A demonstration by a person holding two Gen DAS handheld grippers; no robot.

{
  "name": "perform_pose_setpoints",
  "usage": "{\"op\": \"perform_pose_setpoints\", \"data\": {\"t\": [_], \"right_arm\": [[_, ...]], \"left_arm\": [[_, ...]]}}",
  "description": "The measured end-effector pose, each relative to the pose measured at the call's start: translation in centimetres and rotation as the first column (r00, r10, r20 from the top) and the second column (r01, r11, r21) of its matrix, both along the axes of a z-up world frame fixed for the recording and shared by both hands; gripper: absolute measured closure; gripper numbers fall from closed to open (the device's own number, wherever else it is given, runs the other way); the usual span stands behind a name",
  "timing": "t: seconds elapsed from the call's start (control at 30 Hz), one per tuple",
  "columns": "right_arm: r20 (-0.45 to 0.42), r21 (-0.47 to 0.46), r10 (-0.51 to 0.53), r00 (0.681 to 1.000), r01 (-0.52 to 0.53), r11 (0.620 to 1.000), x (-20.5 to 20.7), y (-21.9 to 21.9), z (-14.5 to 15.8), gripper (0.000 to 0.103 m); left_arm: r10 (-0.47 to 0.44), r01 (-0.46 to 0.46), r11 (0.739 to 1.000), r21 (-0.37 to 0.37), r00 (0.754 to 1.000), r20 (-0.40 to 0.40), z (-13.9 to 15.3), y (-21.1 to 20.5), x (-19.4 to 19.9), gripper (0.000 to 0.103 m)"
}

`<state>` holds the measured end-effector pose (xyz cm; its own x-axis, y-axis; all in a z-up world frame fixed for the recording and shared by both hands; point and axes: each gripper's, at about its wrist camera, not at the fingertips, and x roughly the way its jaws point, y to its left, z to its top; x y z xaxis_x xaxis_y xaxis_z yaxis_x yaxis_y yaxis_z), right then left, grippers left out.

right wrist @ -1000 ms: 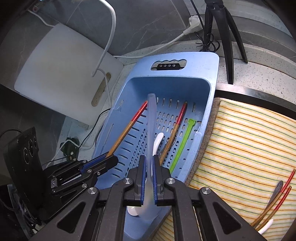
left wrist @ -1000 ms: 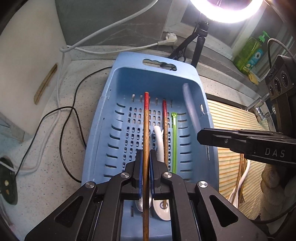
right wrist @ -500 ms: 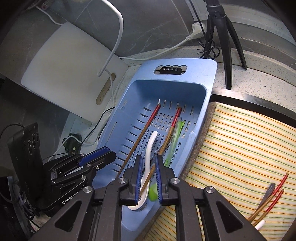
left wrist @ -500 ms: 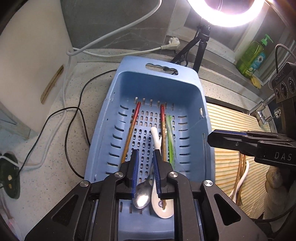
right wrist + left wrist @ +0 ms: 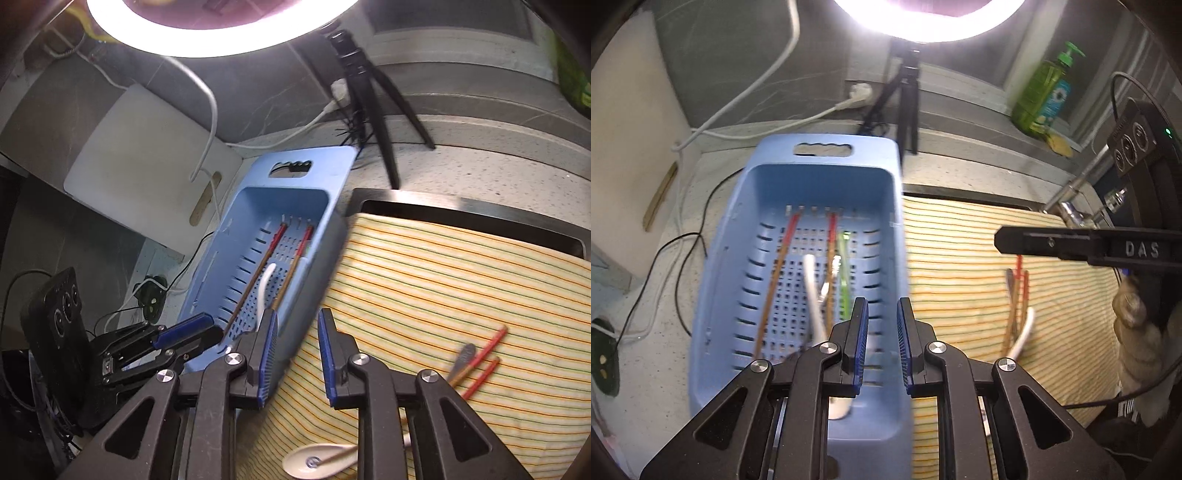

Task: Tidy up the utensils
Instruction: 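Move both grippers back to the remaining red-tipped chopsticks on the cloth, then grasp one red-tipped chopstick with each gripper and lift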

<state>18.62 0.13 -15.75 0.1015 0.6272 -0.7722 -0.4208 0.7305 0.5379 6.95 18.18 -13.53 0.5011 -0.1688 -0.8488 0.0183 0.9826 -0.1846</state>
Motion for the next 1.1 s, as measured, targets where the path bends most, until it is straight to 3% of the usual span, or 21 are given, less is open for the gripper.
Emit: {"op": "perform_pose_setpoints", "data": {"t": [0.27,0.63,1.1], "right_arm": [[-0.003,-0.034,-0.04,0.999,0.04,0.999,0.4,-5.6,-0.2,0.081],[-0.058,-0.091,-0.108,0.992,0.102,0.991,0.6,-11.7,-3.2,0.081],[-0.211,-0.098,-0.18,0.961,0.163,0.982,-0.3,-12.4,-8.3,0.081]], "left_arm": [[-0.105,0.105,0.994,-0.013,0.994,-0.019,-0.3,-5.8,-0.4,0.089],[-0.207,0.206,0.978,-0.025,0.974,-0.092,-2.9,-11.9,0.5,0.089],[-0.268,0.271,0.963,-0.005,0.947,-0.175,-6.0,-14.3,3.1,0.089]]}}
